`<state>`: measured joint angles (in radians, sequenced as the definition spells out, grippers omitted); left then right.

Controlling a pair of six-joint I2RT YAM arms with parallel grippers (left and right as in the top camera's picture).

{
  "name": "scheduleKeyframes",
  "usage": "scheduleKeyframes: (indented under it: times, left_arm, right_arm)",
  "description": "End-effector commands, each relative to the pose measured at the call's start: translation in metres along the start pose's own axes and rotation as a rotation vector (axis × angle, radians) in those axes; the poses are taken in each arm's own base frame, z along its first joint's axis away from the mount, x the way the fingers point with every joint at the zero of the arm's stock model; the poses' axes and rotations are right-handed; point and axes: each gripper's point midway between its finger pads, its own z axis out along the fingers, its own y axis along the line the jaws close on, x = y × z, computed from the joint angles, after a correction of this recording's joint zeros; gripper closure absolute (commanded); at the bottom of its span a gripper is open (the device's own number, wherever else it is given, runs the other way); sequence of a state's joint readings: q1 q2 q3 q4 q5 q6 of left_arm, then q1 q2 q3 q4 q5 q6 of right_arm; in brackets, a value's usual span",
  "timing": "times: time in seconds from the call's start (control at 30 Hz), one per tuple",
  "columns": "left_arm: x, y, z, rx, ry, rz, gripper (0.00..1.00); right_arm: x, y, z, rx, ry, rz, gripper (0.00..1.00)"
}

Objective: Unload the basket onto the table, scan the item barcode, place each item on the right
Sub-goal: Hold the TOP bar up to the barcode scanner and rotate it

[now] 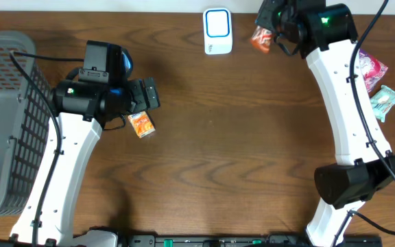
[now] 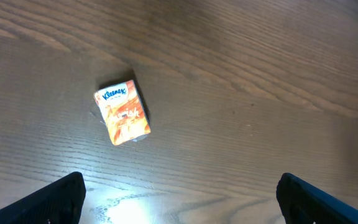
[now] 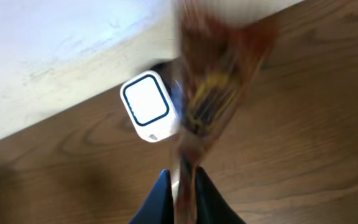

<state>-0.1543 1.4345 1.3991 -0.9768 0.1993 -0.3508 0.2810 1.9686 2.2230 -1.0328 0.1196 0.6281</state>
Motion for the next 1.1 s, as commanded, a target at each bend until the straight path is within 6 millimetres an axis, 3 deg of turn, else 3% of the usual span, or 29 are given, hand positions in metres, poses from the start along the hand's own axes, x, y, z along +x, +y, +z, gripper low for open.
scheduleKeyframes:
  times: [0.0, 0.13, 0.23, 0.43, 0.57, 0.83, 0.97, 1.07]
  left_arm:
    - [-0.001, 0.001, -0.001, -0.006, -0.003, 0.004, 0.02]
    - [-0.001, 0.001, -0.001, -0.006, -0.003, 0.004, 0.02]
    - [-0.001, 0.001, -0.001, -0.006, -0.003, 0.004, 0.02]
    - [-0.001, 0.001, -0.001, -0.006, -0.003, 0.005, 0.02]
    - [-0.001, 0.001, -0.001, -0.006, -0.003, 0.004, 0.02]
    - [-0.001, 0.001, -0.001, -0.006, -0.003, 0.004, 0.02]
    - [-0.001, 0.001, -0.001, -0.006, -0.003, 0.004, 0.02]
    - [-0.001, 0.001, -0.001, -0.006, -0.003, 0.004, 0.02]
  right_arm:
    - [0.003, 0.000, 0.004, 0.004, 0.013, 0.003, 0.90]
    - [0.005, -0.001, 0.005, 0.008, 0.018, 0.003, 0.90]
    - [0.004, -0.001, 0.005, 0.012, 0.016, 0.003, 0.99]
    - [0.010, -0.010, 0.012, 0.053, 0.023, -0.002, 0.83]
    - [0.028, -0.027, 0.043, 0.108, 0.039, -0.009, 0.70]
    - [0.084, -0.032, 0.112, 0.000, 0.105, 0.000, 0.41]
    - [0.104, -0.027, 0.133, -0.069, 0.214, 0.024, 0.39]
    - [0.114, -0.036, 0.147, -0.049, 0.294, 0.055, 0.39]
